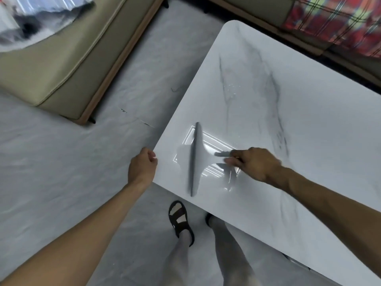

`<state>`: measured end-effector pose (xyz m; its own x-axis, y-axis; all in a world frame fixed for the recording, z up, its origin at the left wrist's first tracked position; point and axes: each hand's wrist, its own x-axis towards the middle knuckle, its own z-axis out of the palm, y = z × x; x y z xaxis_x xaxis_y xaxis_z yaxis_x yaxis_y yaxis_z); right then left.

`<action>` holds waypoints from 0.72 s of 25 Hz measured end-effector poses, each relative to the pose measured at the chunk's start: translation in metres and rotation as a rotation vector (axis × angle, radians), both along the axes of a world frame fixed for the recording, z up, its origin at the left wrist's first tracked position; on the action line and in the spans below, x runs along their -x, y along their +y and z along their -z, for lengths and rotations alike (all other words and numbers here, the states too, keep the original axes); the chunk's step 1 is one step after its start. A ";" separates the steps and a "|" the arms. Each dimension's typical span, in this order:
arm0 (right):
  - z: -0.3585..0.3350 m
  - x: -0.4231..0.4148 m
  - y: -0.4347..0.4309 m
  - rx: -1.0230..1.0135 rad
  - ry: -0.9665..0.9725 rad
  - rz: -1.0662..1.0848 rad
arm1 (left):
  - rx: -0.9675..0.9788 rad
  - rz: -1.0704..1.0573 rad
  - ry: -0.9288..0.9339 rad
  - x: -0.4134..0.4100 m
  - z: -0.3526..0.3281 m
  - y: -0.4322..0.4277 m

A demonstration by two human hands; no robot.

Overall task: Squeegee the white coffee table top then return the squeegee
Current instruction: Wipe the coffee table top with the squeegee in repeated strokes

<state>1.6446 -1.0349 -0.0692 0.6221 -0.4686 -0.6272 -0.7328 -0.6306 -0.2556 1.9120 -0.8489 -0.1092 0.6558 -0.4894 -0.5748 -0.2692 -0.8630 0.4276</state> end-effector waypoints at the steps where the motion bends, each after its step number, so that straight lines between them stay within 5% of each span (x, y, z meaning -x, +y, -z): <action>1: 0.012 -0.030 0.011 -0.027 -0.023 -0.096 | -0.008 -0.012 -0.006 -0.006 0.003 0.002; 4: 0.046 -0.106 0.037 -0.085 -0.076 -0.307 | -0.041 -0.042 -0.027 -0.020 0.012 0.006; 8: 0.072 -0.114 0.015 -0.053 -0.119 -0.338 | -0.088 -0.015 -0.004 -0.021 0.023 0.001; 14: 0.062 -0.015 -0.103 0.009 -0.088 0.028 | -0.073 0.213 0.006 0.023 0.037 -0.077; 18: 0.036 0.060 -0.164 0.081 0.022 0.195 | -0.291 0.380 -0.021 0.043 0.047 -0.132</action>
